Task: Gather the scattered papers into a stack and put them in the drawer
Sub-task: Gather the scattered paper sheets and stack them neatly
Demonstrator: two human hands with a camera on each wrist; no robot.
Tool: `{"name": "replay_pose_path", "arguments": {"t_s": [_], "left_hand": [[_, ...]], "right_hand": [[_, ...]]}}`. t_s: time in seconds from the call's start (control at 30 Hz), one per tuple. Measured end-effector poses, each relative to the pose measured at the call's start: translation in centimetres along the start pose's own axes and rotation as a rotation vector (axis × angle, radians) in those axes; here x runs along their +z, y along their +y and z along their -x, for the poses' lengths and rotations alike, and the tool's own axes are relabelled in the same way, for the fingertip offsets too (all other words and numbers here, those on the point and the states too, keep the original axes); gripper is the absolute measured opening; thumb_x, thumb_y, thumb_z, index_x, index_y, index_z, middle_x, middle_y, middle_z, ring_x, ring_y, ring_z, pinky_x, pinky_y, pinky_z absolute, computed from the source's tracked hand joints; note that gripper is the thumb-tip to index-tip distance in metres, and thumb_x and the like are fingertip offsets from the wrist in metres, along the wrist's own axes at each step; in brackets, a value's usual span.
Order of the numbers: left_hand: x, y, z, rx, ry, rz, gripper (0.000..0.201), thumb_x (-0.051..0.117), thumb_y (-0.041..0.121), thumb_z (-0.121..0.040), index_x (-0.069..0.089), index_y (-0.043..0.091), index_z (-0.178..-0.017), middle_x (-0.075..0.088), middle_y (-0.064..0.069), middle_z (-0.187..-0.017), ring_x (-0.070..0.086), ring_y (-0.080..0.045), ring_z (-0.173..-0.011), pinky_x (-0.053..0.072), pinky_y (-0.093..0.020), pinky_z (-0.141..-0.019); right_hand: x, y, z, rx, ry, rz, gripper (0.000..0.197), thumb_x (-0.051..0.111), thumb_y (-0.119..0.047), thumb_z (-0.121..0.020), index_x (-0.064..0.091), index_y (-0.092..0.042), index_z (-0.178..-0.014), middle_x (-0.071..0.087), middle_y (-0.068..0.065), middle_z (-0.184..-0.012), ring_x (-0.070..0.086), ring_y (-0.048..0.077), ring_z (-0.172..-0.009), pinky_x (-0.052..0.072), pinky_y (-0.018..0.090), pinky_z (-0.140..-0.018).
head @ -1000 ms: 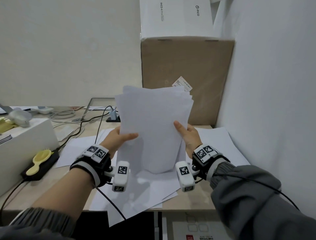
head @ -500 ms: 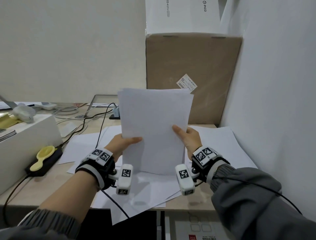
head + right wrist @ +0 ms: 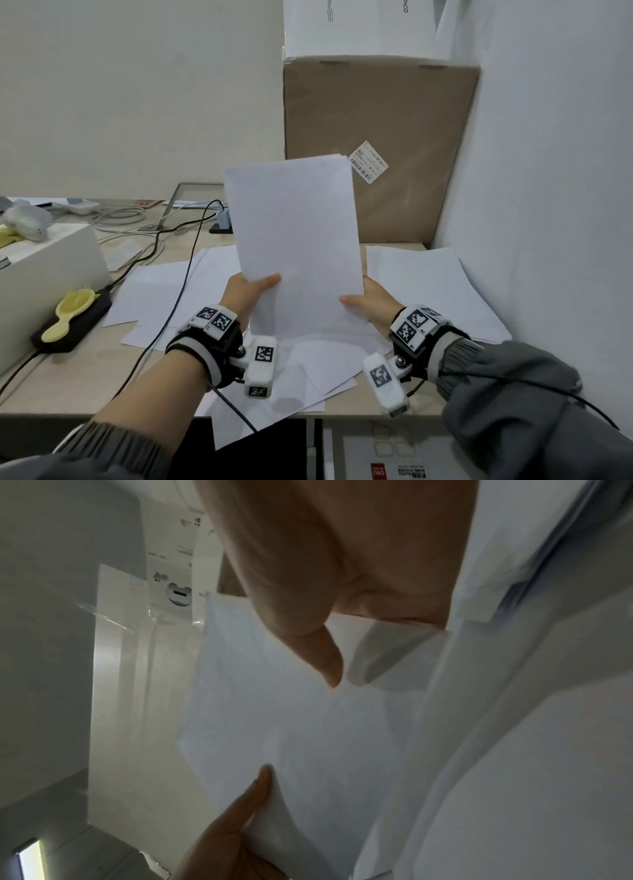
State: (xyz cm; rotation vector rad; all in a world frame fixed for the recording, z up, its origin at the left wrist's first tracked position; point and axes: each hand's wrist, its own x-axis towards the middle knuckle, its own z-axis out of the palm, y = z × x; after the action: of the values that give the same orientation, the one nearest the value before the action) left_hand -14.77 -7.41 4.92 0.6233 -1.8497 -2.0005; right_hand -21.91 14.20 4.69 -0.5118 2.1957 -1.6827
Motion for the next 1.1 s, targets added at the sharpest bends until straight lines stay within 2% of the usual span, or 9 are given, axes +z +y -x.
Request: {"name": "replay_pose_path", "arguments": {"t_s": [0.13, 0.27, 0.33, 0.4, 0.53, 0.7, 0.77, 0.93, 1.1], "left_hand": [[1.3, 0.3, 0.3, -0.017, -0.111, 0.052, 0.037, 0.071, 0.007, -0.083, 0.061, 0.0, -0.118, 0.068, -0.015, -0.112, 0.066, -0.032, -0.102, 0.054, -0.04, -0.087], [2.8, 0.0, 0.4, -0.05, -0.175, -0.029, 0.01, 0.059, 0.013, -0.093, 0.061, 0.01, -0.102, 0.068, -0.007, -0.094, 0.067, -0.014, -0.074, 0.052, -0.024, -0.071], [2.6, -0.9, 0.1, -0.093, -0.164, -0.075, 0.014, 0.056, 0.015, -0.095, 0.06, 0.012, -0.108, 0.069, -0.006, -0.097, 0.067, -0.017, -0.084, 0.049, -0.025, -0.076], [1.9, -1.9, -0.1, -0.131, -0.14, -0.122, 0.016, 0.054, 0.012, -0.095, 0.061, 0.011, -0.109, 0.07, -0.008, -0.101, 0.065, -0.021, -0.091, 0.047, -0.026, -0.077], [0.7, -3.9, -0.1, -0.184, -0.041, -0.159, 0.016, 0.048, 0.003, -0.096, 0.061, 0.01, -0.091, 0.067, -0.008, -0.089, 0.062, -0.017, -0.074, 0.044, -0.023, -0.065], [-0.6, -5.2, 0.0, -0.205, 0.05, -0.241, 0.021, 0.045, -0.003, -0.093, 0.063, 0.004, -0.1, 0.066, -0.01, -0.087, 0.057, -0.016, -0.067, 0.045, -0.024, -0.058], [-1.4, -5.0, 0.0, -0.151, 0.104, -0.305, 0.027, 0.043, -0.007, -0.09, 0.066, 0.001, -0.102, 0.067, -0.016, -0.097, 0.057, -0.019, -0.07, 0.05, -0.025, -0.062], [-3.8, -4.2, 0.0, -0.079, 0.236, -0.365, 0.028, 0.045, -0.007, -0.086, 0.069, -0.003, -0.099, 0.067, -0.021, -0.105, 0.062, -0.036, -0.104, 0.049, -0.039, -0.096], [-4.9, -3.4, 0.0, -0.064, 0.222, -0.23, 0.022, 0.041, -0.006, -0.093, 0.059, 0.006, -0.086, 0.065, -0.011, -0.088, 0.066, -0.014, -0.055, 0.05, -0.019, -0.046]], "right_hand": [[-2.4, 0.3, 1.0, -0.005, 0.153, 0.205, 0.024, 0.05, -0.005, -0.089, 0.063, -0.005, -0.11, 0.066, 0.009, -0.109, 0.062, 0.027, -0.101, 0.05, 0.037, -0.093], [-6.0, 1.2, 1.6, 0.059, 0.366, 0.219, 0.024, 0.047, 0.0, -0.089, 0.063, 0.005, -0.107, 0.064, 0.023, -0.114, 0.06, 0.03, -0.096, 0.051, 0.042, -0.086], [-8.5, 1.6, 1.7, 0.158, 0.444, 0.131, 0.02, 0.044, 0.003, -0.089, 0.062, 0.009, -0.096, 0.061, 0.032, -0.109, 0.059, 0.035, -0.09, 0.049, 0.035, -0.069], [-11.0, 1.9, 1.8, 0.3, 0.457, 0.085, 0.019, 0.045, -0.002, -0.09, 0.058, -0.003, -0.077, 0.062, 0.027, -0.114, 0.058, 0.034, -0.096, 0.045, 0.034, -0.076], [-13.7, 3.1, 2.5, 0.432, 0.387, 0.859, 0.029, 0.05, -0.019, -0.094, 0.061, -0.007, -0.118, 0.059, 0.011, -0.129, 0.054, 0.027, -0.121, 0.042, 0.026, -0.094], [-14.5, 3.6, 2.7, 0.502, 0.505, 0.454, 0.044, 0.052, -0.012, -0.091, 0.045, 0.002, -0.133, 0.049, 0.02, -0.136, 0.048, 0.034, -0.125, 0.046, 0.024, -0.076], [-14.5, 3.6, 2.0, 0.517, 0.577, 0.581, 0.052, 0.057, -0.016, -0.086, 0.038, -0.001, -0.133, 0.047, 0.02, -0.136, 0.049, 0.037, -0.122, 0.047, 0.035, -0.094], [-9.9, 1.4, 0.8, 0.341, 0.273, 0.636, 0.052, 0.06, -0.021, -0.087, 0.043, -0.012, -0.136, 0.043, 0.008, -0.143, 0.042, 0.026, -0.131, 0.034, 0.03, -0.105], [-3.6, -0.6, 0.1, 0.265, -0.075, 0.71, 0.061, 0.062, -0.024, -0.09, 0.036, -0.013, -0.143, 0.037, 0.004, -0.149, 0.037, 0.02, -0.136, 0.031, 0.023, -0.102]]}}
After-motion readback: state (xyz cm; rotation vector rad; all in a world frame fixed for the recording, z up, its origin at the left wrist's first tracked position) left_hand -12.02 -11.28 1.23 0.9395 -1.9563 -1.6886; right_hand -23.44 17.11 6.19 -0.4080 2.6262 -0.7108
